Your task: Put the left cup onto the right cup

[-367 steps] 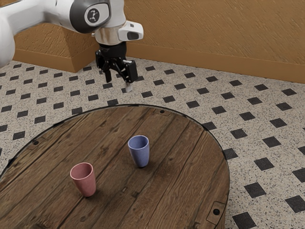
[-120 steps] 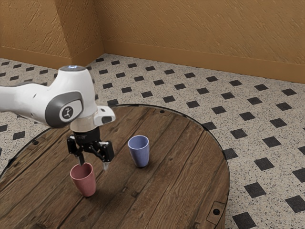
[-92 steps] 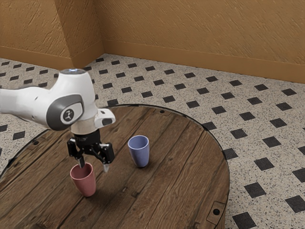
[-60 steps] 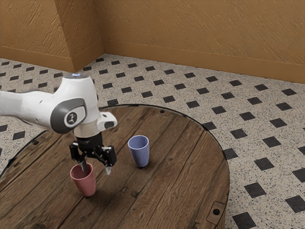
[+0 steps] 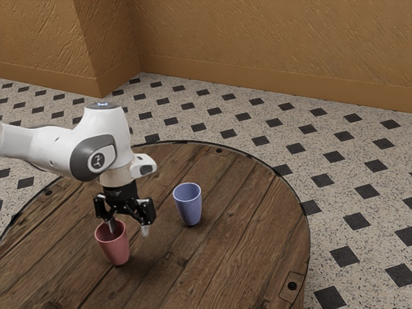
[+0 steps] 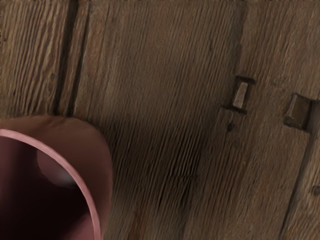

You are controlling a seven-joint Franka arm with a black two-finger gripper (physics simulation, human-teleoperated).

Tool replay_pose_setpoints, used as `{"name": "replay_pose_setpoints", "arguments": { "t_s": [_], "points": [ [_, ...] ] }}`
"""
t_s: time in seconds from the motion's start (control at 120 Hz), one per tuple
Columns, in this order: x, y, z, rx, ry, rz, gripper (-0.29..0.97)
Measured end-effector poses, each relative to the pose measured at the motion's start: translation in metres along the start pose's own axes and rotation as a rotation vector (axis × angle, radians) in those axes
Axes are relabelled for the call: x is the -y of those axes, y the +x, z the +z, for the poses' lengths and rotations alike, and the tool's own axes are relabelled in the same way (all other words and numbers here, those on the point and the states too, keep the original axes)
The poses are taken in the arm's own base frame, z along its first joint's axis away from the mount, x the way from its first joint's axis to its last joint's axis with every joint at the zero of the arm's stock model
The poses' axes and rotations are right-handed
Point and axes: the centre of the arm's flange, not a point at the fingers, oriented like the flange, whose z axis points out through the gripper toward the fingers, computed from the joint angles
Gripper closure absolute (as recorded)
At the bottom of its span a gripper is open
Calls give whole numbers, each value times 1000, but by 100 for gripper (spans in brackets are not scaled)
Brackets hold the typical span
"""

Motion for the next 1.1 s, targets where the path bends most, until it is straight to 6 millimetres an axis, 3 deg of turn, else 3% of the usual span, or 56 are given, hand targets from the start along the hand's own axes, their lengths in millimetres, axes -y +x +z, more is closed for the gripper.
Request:
{"name": "replay_pose_setpoints", "arguments": {
  "t_s": [0.442, 0.792, 1.1],
  "points": [
    [13, 23, 26, 30, 2, -23, 6],
    [23, 34, 41, 39, -7, -48, 19],
    [18, 35, 48, 38, -9, -40, 33]
  ]
}}
